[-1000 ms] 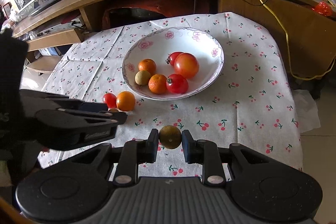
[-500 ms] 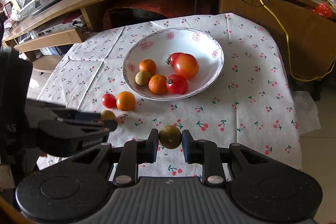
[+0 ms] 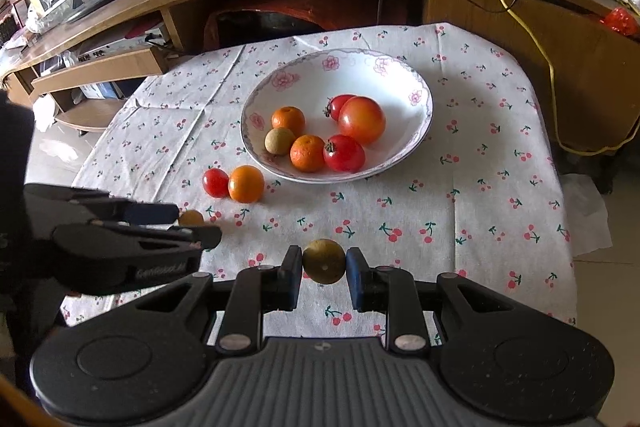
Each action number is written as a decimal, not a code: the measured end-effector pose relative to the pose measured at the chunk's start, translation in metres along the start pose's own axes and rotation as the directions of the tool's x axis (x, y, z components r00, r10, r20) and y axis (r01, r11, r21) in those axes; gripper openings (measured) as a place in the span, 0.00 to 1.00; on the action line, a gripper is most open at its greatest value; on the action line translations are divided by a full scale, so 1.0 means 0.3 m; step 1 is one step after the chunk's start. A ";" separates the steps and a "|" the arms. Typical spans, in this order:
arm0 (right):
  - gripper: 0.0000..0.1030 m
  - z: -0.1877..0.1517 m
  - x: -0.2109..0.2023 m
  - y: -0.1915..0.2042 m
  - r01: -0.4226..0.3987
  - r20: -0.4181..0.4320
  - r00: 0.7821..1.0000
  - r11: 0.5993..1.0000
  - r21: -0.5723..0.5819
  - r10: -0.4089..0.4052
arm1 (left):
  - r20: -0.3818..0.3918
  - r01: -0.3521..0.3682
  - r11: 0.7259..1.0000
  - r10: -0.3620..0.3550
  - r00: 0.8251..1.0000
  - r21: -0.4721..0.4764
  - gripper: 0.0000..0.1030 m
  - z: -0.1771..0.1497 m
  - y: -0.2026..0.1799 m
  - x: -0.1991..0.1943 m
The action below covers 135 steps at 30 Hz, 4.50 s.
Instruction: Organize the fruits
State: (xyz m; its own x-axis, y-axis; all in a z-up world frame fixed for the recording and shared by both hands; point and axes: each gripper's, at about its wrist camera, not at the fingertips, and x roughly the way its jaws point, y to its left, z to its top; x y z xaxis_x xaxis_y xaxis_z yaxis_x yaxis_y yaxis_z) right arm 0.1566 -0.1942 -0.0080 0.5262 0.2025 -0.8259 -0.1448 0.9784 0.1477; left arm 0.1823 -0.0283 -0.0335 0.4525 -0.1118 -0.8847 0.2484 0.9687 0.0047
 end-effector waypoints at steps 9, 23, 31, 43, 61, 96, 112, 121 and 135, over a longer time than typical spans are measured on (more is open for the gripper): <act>0.25 -0.004 0.016 0.011 0.001 -0.012 1.000 1.000 -0.013 -0.001 | -0.037 -0.009 0.999 0.007 0.999 -0.047 0.46 0.007 0.052 0.060; 0.25 -0.034 0.056 0.065 0.013 -0.057 0.998 0.997 -0.070 -0.017 | -0.050 -0.020 1.000 0.020 0.999 -0.004 0.31 -0.036 0.053 0.030; 0.25 -0.095 0.020 0.075 0.032 -0.061 0.997 0.996 -0.079 -0.036 | -0.021 0.032 0.999 -0.032 0.999 0.006 0.29 -0.091 0.054 -0.067; 0.25 -0.169 0.040 0.106 0.044 -0.097 0.994 0.995 -0.095 -0.053 | 0.007 0.059 0.996 -0.059 0.998 -0.062 0.43 -0.055 0.078 -0.048; 0.32 -0.158 0.081 0.088 0.028 -0.130 0.991 0.997 -0.075 -0.037 | -0.031 0.027 0.999 -0.027 0.999 -0.024 0.43 -0.034 0.009 0.043; 0.25 -0.204 0.007 0.052 0.031 -0.090 0.996 0.999 0.020 -0.029 | -0.014 0.067 0.995 -0.069 0.998 -0.070 0.55 -0.041 0.031 0.001; 0.25 -0.186 0.013 0.017 0.031 -0.066 0.997 0.998 0.063 -0.027 | -0.019 0.038 0.999 -0.038 0.999 0.011 0.32 -0.057 -0.011 0.019; 0.25 -0.197 -0.004 -0.035 -0.012 -0.065 0.998 0.990 0.137 0.022 | -0.023 0.056 0.998 -0.055 0.998 0.037 0.31 -0.105 -0.010 -0.029; 0.25 -0.245 -0.005 0.062 0.099 -0.103 0.990 0.995 -0.005 -0.099 | -0.048 0.035 0.998 -0.033 0.998 0.050 0.31 -0.228 -0.040 -0.074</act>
State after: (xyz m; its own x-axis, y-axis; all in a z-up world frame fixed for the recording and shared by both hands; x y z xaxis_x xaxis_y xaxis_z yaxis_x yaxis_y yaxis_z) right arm 0.0916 -0.1793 -0.0441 0.4490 0.0991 -0.8880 -0.0956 0.9935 0.0625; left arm 0.1107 -0.0222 -0.0456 0.4027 -0.1326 -0.9057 0.3063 0.9519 -0.0032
